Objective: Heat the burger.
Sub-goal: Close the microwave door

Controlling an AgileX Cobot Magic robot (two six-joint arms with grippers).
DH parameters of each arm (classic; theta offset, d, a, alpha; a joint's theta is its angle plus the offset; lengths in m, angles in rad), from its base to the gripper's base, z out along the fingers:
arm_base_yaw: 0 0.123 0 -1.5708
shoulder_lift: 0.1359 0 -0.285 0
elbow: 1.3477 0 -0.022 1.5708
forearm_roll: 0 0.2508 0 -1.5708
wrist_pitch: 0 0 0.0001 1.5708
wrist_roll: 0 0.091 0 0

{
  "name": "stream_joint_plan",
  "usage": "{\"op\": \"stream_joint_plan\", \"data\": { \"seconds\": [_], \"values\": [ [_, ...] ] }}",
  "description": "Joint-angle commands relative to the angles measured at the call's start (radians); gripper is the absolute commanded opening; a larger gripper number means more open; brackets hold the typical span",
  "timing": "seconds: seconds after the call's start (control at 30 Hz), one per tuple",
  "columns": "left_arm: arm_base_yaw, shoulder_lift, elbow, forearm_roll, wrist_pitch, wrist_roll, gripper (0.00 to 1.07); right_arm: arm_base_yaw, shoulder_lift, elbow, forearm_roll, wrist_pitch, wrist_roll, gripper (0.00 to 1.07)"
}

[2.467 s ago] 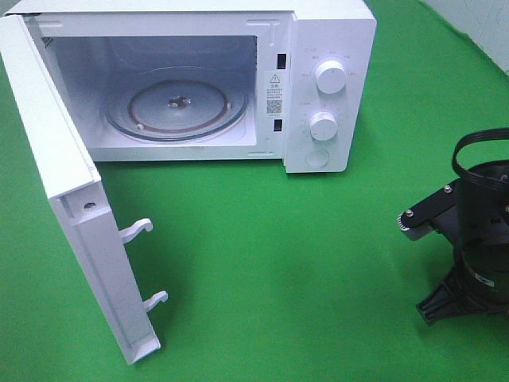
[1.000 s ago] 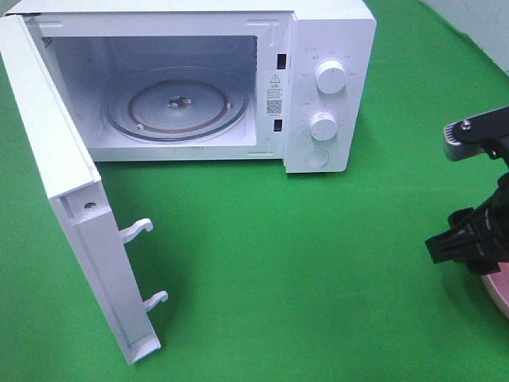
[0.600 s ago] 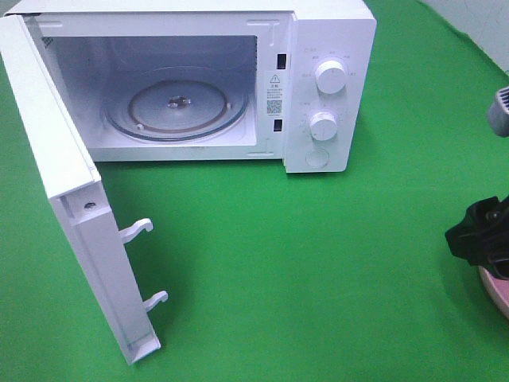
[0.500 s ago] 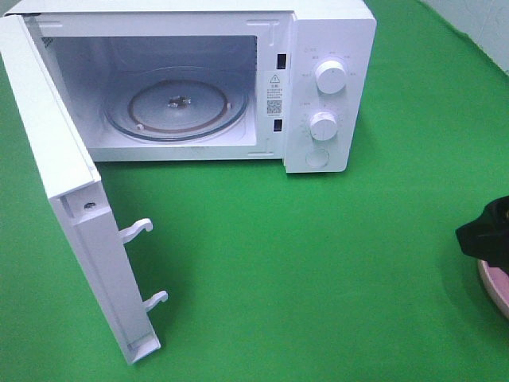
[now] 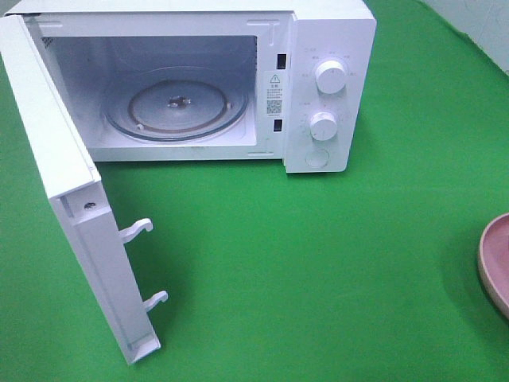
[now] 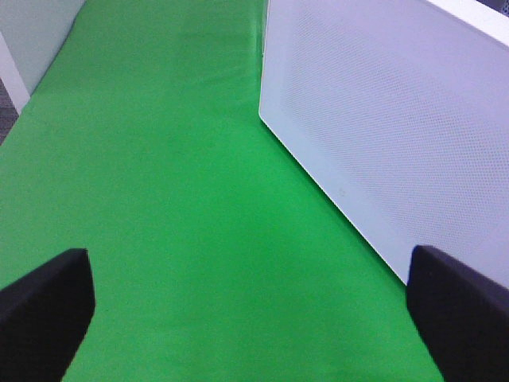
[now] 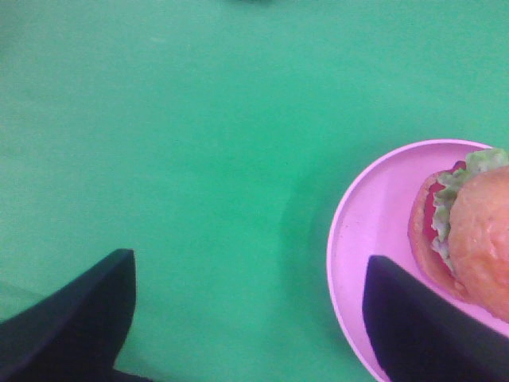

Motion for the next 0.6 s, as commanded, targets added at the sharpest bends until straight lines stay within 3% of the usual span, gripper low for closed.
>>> {"op": "stream_joint_plan", "data": {
  "seconds": [0.03, 0.6],
  "values": [
    [0.004, -0.005, 0.003, 0.002, -0.004, -0.003, 1.0, -0.004, -0.043, -0.004, 0.001, 0.087, -0.012, 0.76],
    [0.004, -0.005, 0.003, 0.002, -0.004, -0.003, 1.0, -0.007, -0.331, -0.004, 0.001, 0.182, -0.061, 0.76]
  ]
}}
